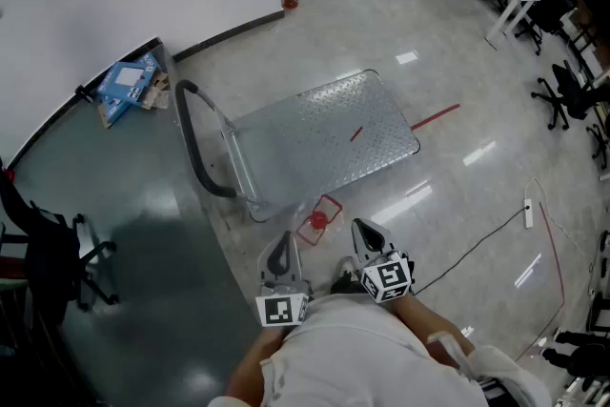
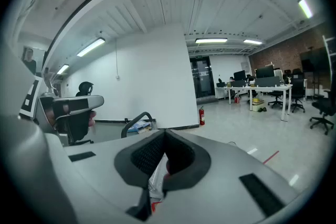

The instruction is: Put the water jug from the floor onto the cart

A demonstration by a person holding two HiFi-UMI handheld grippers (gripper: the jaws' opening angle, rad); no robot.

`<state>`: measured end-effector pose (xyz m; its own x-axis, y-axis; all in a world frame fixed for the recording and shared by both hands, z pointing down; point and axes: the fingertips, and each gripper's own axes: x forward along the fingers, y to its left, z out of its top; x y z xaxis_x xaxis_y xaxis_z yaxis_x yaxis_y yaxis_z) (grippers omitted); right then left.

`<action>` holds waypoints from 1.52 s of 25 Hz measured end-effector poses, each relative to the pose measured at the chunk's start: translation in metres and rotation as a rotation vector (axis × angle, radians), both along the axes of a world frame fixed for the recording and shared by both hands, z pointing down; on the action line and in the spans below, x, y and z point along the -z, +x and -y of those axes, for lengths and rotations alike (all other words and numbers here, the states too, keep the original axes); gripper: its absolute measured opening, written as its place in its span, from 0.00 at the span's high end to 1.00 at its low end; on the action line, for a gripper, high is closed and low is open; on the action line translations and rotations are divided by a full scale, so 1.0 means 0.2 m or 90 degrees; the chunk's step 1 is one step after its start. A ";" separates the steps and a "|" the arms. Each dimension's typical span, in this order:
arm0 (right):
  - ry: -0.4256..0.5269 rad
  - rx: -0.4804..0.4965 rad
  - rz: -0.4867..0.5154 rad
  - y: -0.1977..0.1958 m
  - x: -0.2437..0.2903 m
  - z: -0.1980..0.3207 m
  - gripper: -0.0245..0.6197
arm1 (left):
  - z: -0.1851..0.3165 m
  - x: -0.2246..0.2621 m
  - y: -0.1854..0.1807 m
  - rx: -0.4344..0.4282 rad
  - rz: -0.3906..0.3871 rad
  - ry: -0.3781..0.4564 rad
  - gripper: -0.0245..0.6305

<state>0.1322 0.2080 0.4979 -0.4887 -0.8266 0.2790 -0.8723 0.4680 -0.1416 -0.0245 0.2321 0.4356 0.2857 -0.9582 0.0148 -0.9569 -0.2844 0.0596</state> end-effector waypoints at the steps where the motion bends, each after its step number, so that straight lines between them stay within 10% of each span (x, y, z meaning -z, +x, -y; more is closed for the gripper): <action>1: 0.000 0.000 0.001 0.00 0.00 0.00 0.94 | 0.00 0.00 0.00 0.002 0.000 -0.001 0.96; 15: -0.038 0.007 -0.045 -0.05 -0.14 0.07 0.94 | -0.02 0.02 -0.01 0.005 0.003 0.004 0.96; 21: -0.210 0.067 -0.117 -0.19 -0.65 0.23 0.93 | 0.00 0.00 -0.04 0.018 0.007 0.015 0.96; 29: -0.501 0.113 -0.250 -0.25 -1.66 0.20 0.64 | 0.01 -0.13 -0.05 0.008 -0.031 -0.030 0.96; 38: -0.604 0.050 -0.258 -0.24 -2.28 0.17 0.52 | -0.08 -0.37 -0.19 0.035 -0.045 -0.087 0.96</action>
